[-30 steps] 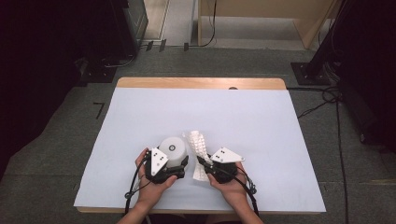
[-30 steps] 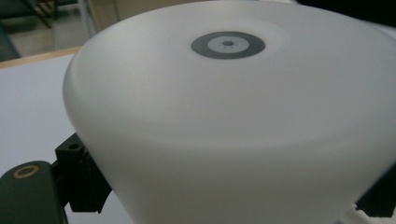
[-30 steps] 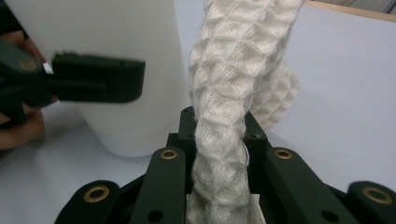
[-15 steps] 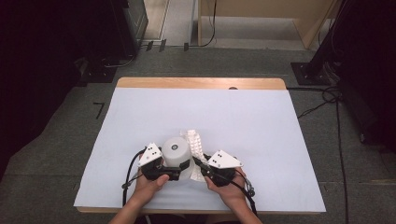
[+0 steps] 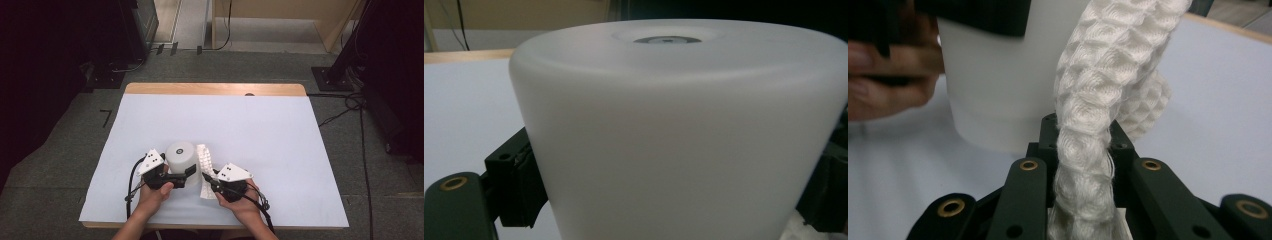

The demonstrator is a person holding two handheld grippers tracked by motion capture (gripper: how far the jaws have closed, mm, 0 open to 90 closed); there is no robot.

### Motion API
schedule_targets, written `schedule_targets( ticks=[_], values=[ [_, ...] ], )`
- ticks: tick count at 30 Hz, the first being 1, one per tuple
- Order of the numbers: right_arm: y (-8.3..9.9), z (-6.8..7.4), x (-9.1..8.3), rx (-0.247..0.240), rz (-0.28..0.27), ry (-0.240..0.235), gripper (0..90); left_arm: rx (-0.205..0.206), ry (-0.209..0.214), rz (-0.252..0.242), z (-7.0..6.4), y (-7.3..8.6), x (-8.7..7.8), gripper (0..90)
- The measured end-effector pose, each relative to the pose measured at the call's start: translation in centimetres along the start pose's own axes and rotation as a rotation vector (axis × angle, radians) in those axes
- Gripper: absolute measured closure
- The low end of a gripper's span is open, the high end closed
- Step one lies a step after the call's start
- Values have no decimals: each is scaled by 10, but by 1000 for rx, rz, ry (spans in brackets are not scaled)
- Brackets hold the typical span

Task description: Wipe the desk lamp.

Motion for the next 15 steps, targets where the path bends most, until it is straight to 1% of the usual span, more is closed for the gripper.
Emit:
schedule_targets(
  ticks=[3, 4, 8, 9, 10, 12, 15],
  values=[
    [0, 1, 1, -2, 4, 0, 765, 4, 8, 9, -1, 1, 1, 86],
    [0, 0, 0, -4, -1, 9, 765, 11, 12, 16, -2, 2, 3, 86],
    [-4, -4, -7, 4, -36, 24, 765, 67, 0, 67, -11, 7, 12, 86],
    [-5, -5, -10, 6, -50, 31, 765, 78, 0, 78, -12, 9, 15, 86],
    [-7, -6, -13, 6, -61, 36, 766, 77, -3, 81, -13, 10, 16, 86],
    [-8, -8, -16, 7, -75, 39, 766, 77, -10, 78, -14, 10, 16, 86],
    [-8, -10, -18, 9, -83, 42, 765, 70, -4, 46, -14, 8, 13, 86]
  ],
)
Point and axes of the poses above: each handheld gripper's, and its own axes: x roughly forward along the jaws, y roughly out of its underside, z roughly to its left, the point moved 1 cm from there along x, roughly forward along the jaws, and after that the axes turned 4 degrees about z, right-handed, at the moved point
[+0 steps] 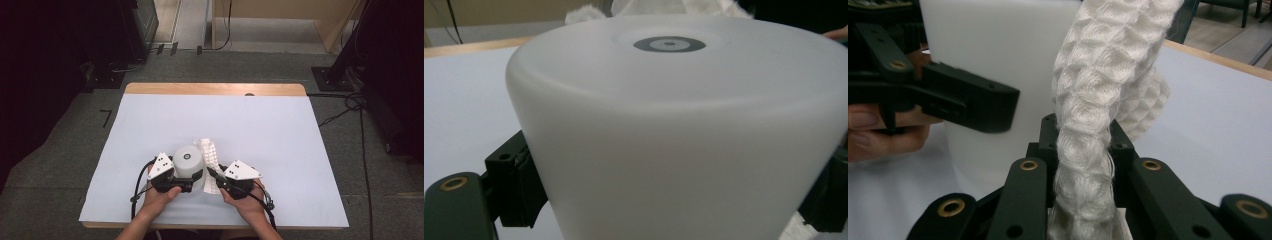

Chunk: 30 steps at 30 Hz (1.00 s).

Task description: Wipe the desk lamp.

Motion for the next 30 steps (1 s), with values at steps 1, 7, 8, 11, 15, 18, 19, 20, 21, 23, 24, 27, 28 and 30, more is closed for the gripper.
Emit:
schedule_targets(
  ticks=[1, 7, 8, 11, 15, 18, 19, 20, 21, 23, 24, 27, 28, 30],
  values=[
    [1, 0, 1, 3, 8, -2, 765, -4, 0, -15, 1, -1, -2, 86],
    [6, -2, 7, 13, 32, 10, 765, 2, -124, -80, 9, -1, -5, 85],
    [7, -3, 7, 19, 33, 13, 765, 0, -145, -78, 12, 0, -4, 85],
    [9, -6, 8, 55, 37, 30, 765, 32, -184, -47, 14, 6, 1, 86],
    [11, -11, 8, 82, 39, 43, 765, 76, -220, 2, 12, 13, 9, 85],
    [11, -13, 8, 84, 40, 44, 765, 91, -218, 15, 10, 16, 12, 85],
    [11, -13, 8, 82, 39, 46, 765, 99, -221, 13, 9, 16, 12, 84],
    [12, -13, 8, 82, 38, 47, 765, 107, -222, 19, 8, 16, 12, 84],
    [12, -13, 7, 83, 38, 46, 765, 107, -224, 17, 7, 16, 12, 84],
    [12, -14, 7, 84, 38, 48, 765, 103, -235, 18, 6, 16, 12, 82],
    [12, -14, 7, 88, 41, 48, 765, 100, -242, 19, 6, 16, 12, 80],
    [12, -16, 6, 88, 37, 52, 765, 94, -260, 4, 3, 14, 10, 67],
    [12, -16, 5, 90, 37, 51, 765, 95, -261, -3, 1, 13, 9, 55],
    [12, -17, 5, 88, 35, 54, 765, 92, -282, -21, -4, 10, 7, 41]
  ],
)
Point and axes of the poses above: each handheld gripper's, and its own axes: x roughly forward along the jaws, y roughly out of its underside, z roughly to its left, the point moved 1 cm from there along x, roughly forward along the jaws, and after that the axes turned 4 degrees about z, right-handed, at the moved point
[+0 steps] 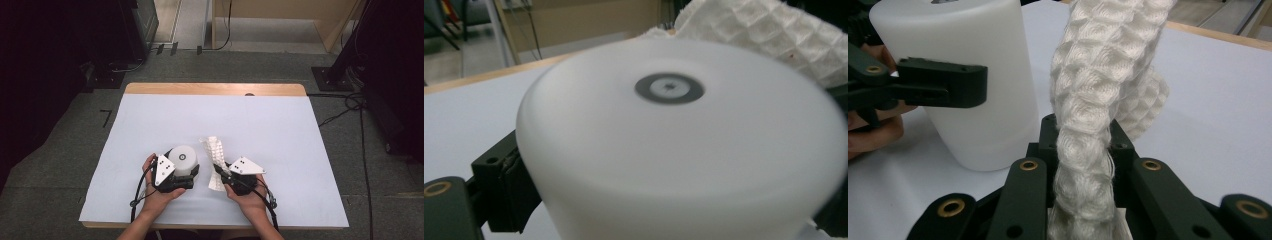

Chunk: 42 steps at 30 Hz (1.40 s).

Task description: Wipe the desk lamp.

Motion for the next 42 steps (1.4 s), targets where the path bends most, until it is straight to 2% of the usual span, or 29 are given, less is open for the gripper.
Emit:
schedule_targets(
  ticks=[3, 6, 9, 12, 17, 19, 23, 25, 28, 32, 36, 38, 42],
  values=[
    [0, 0, 0, 6, 2, 1, 764, 5, -28, 9, -5, -1, 0, 28],
    [0, 0, 0, 0, 4, 1, 764, -4, -93, 69, -9, 1, 6, 56],
    [0, 1, 1, 0, 5, -2, 765, -19, -98, 86, -10, 1, 6, 80],
    [1, 3, 2, -3, 6, -10, 764, -21, -51, 78, -7, 1, 4, 84],
    [2, 9, 6, -12, 21, -30, 764, -106, 146, -17, 3, -8, -5, 85],
    [3, 13, 8, -13, 19, -40, 764, -118, 191, -35, 3, -10, -9, 85],
    [6, 24, 11, -36, 35, -47, 764, -118, 216, -25, 0, -11, -9, 87],
    [5, 25, 10, -40, 29, -44, 765, -109, 233, -22, -1, -12, -9, 87],
    [1, 24, 3, -38, -6, -37, 765, -89, 250, -15, -6, -13, -8, 87],
    [-6, 21, -8, -31, -53, -20, 765, -44, 267, 26, -15, -10, -3, 87],
    [-10, 21, -14, -39, -82, -11, 765, -39, 280, 45, -15, -9, -1, 87],
    [-10, 21, -14, -40, -78, -18, 766, -41, 280, 43, -13, -10, -1, 87],
    [-4, 21, -4, -45, -25, -37, 766, -103, 302, 2, -1, -16, -7, 87]
  ],
)
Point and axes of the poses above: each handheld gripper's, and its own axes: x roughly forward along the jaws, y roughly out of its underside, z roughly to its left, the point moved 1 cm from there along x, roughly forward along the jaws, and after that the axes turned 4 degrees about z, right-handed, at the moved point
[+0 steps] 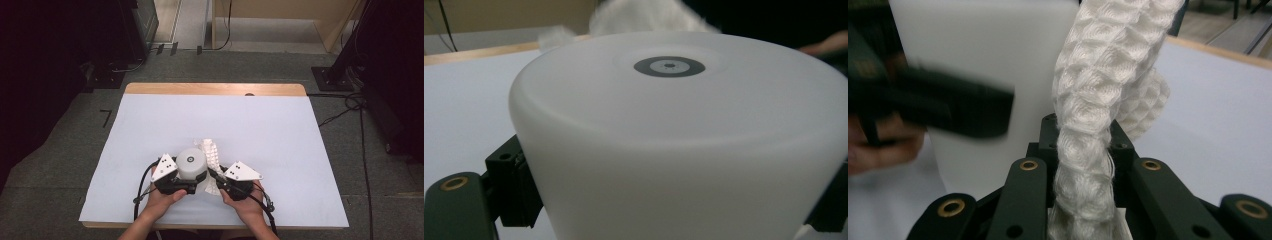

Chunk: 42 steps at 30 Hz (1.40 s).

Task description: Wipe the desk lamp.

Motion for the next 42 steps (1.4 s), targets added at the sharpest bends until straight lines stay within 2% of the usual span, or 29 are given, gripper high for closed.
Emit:
schedule_targets(
  ticks=[4, 8, 9, 12, 15, 18, 20, 23, 26, 28, 30, 32, 37, 39, 42],
  values=[
    [7, 6, 10, -8, 46, -16, 765, -14, -10, -26, 6, -4, -7, 87],
    [5, 5, 9, -15, 42, -14, 765, -18, 19, -27, 6, -5, -7, 88],
    [5, 4, 8, -15, 38, -13, 765, -8, 48, -14, 4, -4, -5, 88],
    [1, -2, 1, -5, 14, -3, 765, 49, 88, 20, -5, -1, 0, 88],
    [-5, -5, -6, -12, -21, 9, 766, 81, 88, 43, -10, 1, 4, 87],
    [-8, -8, -11, -10, -48, -1, 765, 75, 92, 42, -8, 1, 4, 88],
    [-6, -8, -9, -16, -34, -8, 765, 71, 90, 30, -6, 0, 3, 88],
    [2, -7, 2, -13, 25, -24, 765, 57, 85, 10, -3, -1, 0, 88],
    [6, -7, 7, -17, 60, -22, 766, 54, 53, 5, 1, -1, 0, 87],
    [6, -9, 8, -14, 63, -9, 766, 62, 7, 19, 5, 3, 3, 87],
    [6, -13, 6, 6, 58, 19, 765, 59, -20, 31, 8, 7, 6, 87],
    [6, -18, 4, 29, 53, 42, 766, 87, -64, 50, 11, 13, 10, 87],
    [10, -30, 2, 92, 57, 69, 766, 128, -78, 38, 11, 17, 10, 87],
    [11, -32, 3, 95, 59, 69, 766, 150, -93, 41, 10, 19, 9, 85],
    [11, -32, 3, 91, 59, 70, 765, 151, -163, 50, 5, 20, 7, 43]
  ],
)
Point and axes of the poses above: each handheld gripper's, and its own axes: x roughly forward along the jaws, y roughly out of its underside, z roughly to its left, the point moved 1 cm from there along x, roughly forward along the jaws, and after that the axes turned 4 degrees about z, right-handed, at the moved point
